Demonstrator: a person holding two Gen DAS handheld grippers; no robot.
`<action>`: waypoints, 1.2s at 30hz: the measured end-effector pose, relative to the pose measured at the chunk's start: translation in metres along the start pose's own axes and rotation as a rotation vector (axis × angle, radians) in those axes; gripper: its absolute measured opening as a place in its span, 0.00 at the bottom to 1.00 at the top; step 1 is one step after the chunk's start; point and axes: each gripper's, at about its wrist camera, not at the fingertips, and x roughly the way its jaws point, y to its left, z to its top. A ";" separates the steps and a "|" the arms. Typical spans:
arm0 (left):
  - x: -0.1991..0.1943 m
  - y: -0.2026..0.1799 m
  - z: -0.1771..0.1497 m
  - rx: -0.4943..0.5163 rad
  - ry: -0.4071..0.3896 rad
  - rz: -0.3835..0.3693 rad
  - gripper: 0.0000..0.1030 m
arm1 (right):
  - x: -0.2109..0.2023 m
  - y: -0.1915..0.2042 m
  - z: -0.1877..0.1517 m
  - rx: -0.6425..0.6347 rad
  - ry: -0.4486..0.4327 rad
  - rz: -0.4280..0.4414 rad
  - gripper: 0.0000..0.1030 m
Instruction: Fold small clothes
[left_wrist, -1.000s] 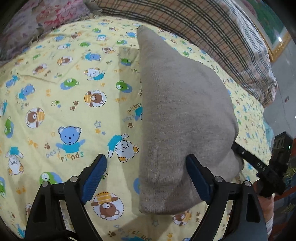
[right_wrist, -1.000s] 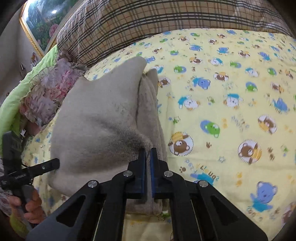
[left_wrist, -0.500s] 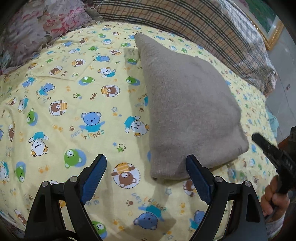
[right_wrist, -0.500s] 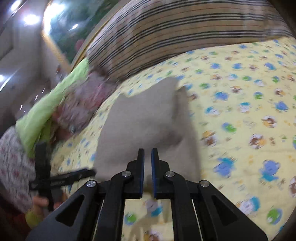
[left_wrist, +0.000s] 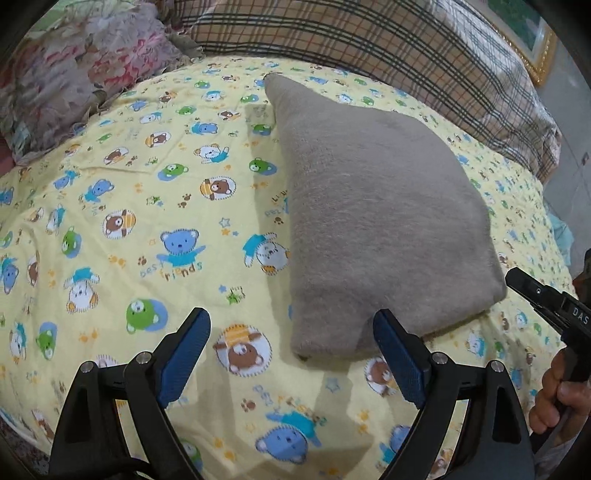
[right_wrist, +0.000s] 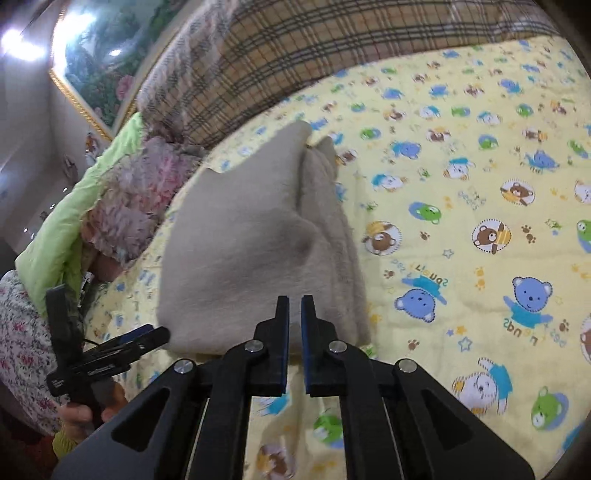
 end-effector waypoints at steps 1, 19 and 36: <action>-0.003 -0.001 -0.001 -0.004 0.001 -0.007 0.88 | -0.004 0.004 -0.002 -0.006 -0.009 0.009 0.07; -0.041 -0.015 0.014 0.047 -0.108 0.018 0.89 | -0.026 0.033 -0.014 -0.099 -0.064 0.000 0.50; 0.062 0.021 0.144 -0.045 -0.060 0.141 0.87 | 0.082 0.036 0.082 -0.101 0.032 -0.063 0.15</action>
